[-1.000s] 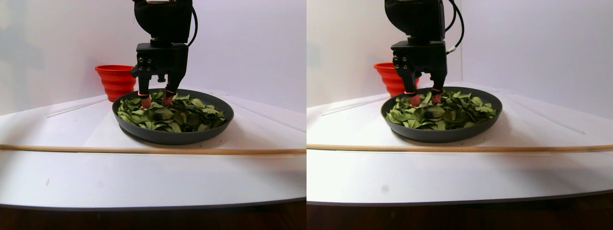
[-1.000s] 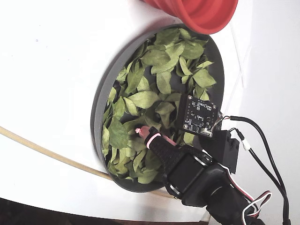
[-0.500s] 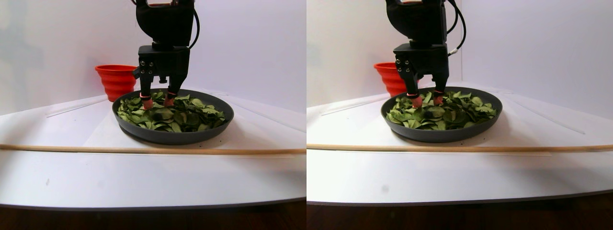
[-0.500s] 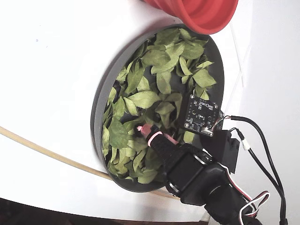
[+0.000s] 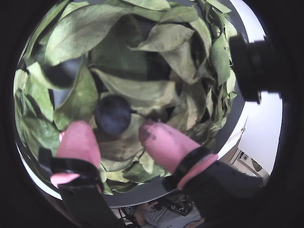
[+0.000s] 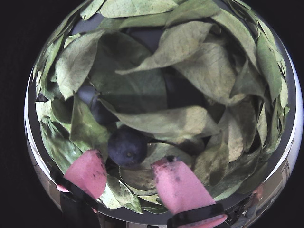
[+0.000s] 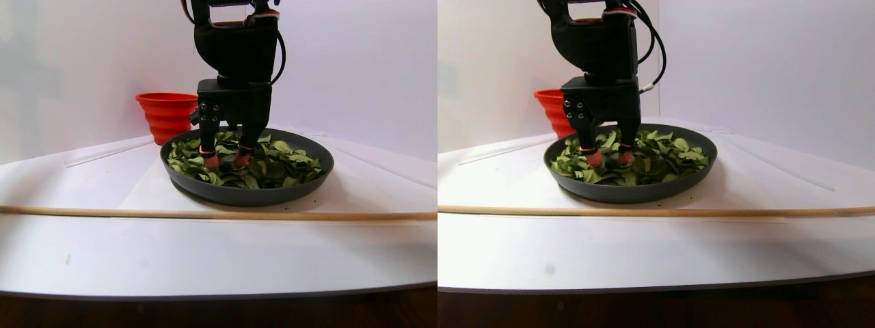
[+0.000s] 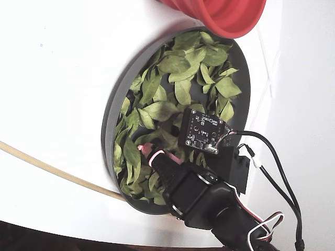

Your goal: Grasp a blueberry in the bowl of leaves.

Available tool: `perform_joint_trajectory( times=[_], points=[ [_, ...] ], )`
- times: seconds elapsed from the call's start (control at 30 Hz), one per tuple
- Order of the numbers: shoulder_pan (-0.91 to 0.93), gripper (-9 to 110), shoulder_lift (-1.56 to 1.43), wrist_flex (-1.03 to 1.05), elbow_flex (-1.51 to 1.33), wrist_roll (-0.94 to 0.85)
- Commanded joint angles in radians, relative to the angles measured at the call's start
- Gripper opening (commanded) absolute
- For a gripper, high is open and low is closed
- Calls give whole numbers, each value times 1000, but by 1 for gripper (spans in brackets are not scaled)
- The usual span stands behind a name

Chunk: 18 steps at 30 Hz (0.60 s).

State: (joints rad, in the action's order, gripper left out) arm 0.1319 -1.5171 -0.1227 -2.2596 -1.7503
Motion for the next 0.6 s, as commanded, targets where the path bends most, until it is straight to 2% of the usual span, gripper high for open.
perform_joint_trajectory(
  times=[0.0, 0.57],
  points=[
    [15, 19, -6, -17, 40, 5],
    [6, 18, 48, -55, 75, 26]
  ],
)
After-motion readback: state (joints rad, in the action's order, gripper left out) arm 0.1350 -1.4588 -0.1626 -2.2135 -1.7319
